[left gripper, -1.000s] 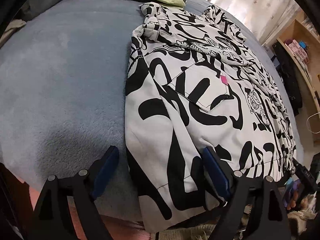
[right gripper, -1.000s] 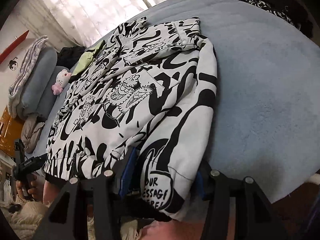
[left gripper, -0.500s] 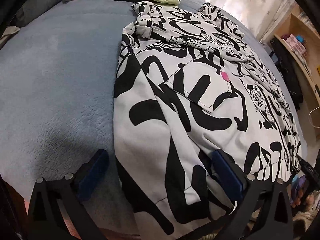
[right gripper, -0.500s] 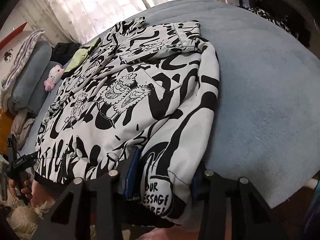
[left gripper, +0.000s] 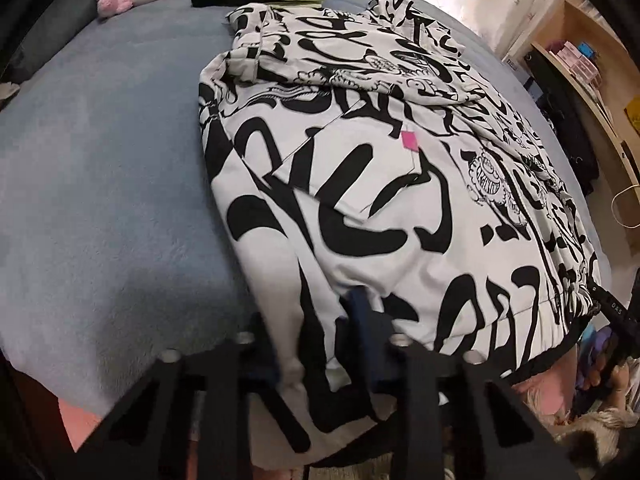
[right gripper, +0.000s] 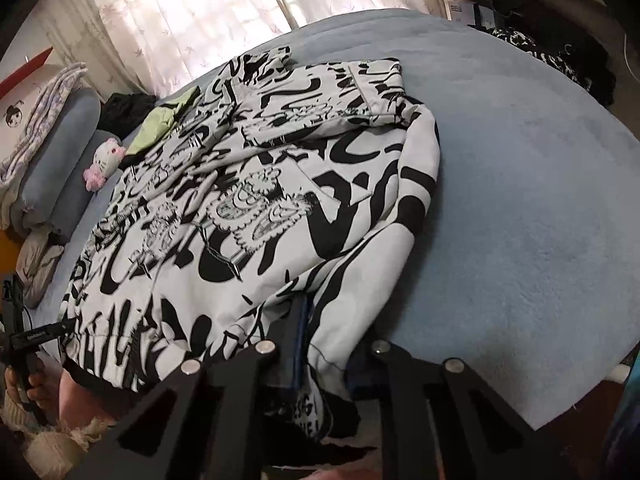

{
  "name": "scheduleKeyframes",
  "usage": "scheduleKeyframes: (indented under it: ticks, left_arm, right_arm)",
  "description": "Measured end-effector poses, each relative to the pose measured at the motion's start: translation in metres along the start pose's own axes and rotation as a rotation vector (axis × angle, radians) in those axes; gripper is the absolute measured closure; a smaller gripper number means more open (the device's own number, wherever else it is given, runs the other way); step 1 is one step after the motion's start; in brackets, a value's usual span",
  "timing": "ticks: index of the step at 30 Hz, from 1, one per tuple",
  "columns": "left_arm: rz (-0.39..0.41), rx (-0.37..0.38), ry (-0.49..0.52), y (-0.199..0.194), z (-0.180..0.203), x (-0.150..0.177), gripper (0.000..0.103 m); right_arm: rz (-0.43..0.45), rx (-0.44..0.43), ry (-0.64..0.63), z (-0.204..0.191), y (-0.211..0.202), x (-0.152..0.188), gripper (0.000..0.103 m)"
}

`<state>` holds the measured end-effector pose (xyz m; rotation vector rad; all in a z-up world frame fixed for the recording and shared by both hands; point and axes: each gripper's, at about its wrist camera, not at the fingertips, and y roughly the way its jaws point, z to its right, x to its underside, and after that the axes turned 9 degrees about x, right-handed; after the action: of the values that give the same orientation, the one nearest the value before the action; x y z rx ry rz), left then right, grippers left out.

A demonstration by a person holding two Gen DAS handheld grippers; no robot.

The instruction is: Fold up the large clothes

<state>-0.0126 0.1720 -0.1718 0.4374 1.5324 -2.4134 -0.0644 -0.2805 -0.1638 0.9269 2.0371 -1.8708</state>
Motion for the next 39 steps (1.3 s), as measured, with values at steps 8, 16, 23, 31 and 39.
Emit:
scheduleKeyframes:
  ticks: [8, 16, 23, 31, 39]
  left_arm:
    - [0.128, 0.070, -0.072, -0.026, 0.010, -0.010, 0.099]
    - [0.258, 0.121, -0.050, -0.081, 0.029, -0.015, 0.100]
    - [0.280, 0.159, -0.046, -0.108, 0.030, -0.008, 0.101]
    - [0.300, 0.242, -0.043, -0.133, 0.028, -0.015, 0.101]
    - [0.288, 0.301, -0.110, -0.126, 0.008, -0.048, 0.101]
  right_arm:
    - [0.133, -0.065, 0.036, -0.002, -0.048, -0.025, 0.091]
    - [0.235, -0.122, 0.039, -0.012, -0.092, -0.031, 0.093]
    - [0.266, -0.138, 0.061, -0.008, -0.115, -0.023, 0.094]
    - [0.309, -0.156, 0.045, -0.008, -0.147, -0.026, 0.094]
    - [0.298, -0.159, 0.073, -0.001, -0.140, -0.037, 0.094]
